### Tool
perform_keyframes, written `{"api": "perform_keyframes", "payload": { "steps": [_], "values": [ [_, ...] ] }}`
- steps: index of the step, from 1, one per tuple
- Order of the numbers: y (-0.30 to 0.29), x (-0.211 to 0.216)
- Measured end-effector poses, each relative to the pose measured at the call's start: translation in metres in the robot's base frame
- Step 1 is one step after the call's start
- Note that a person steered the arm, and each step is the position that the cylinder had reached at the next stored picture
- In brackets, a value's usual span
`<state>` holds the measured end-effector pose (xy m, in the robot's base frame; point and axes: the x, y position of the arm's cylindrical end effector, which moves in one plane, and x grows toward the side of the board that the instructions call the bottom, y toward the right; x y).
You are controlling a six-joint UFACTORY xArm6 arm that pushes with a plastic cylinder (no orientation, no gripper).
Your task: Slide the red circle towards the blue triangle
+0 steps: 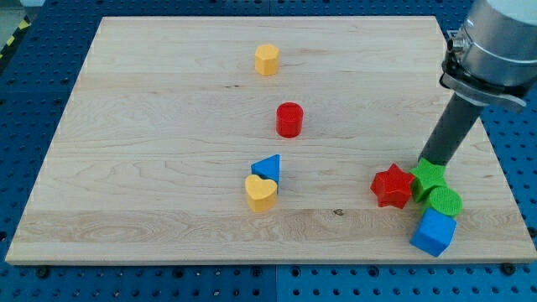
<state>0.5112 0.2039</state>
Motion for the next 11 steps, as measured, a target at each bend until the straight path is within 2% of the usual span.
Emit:
{"api": "perform_keyframes", "payload": {
  "steps": [1, 2, 5, 6, 7, 8, 9, 10, 11],
  "values": [
    [0.000, -0.012],
    [-0.001, -0.060],
    [-0.001, -0.061],
    [-0.005, -0.074],
    [-0.045, -0.122],
    [-0.108, -0.132],
    [-0.167, -0.117],
    [-0.197, -0.092],
    [-0.197, -0.090]
  ]
}}
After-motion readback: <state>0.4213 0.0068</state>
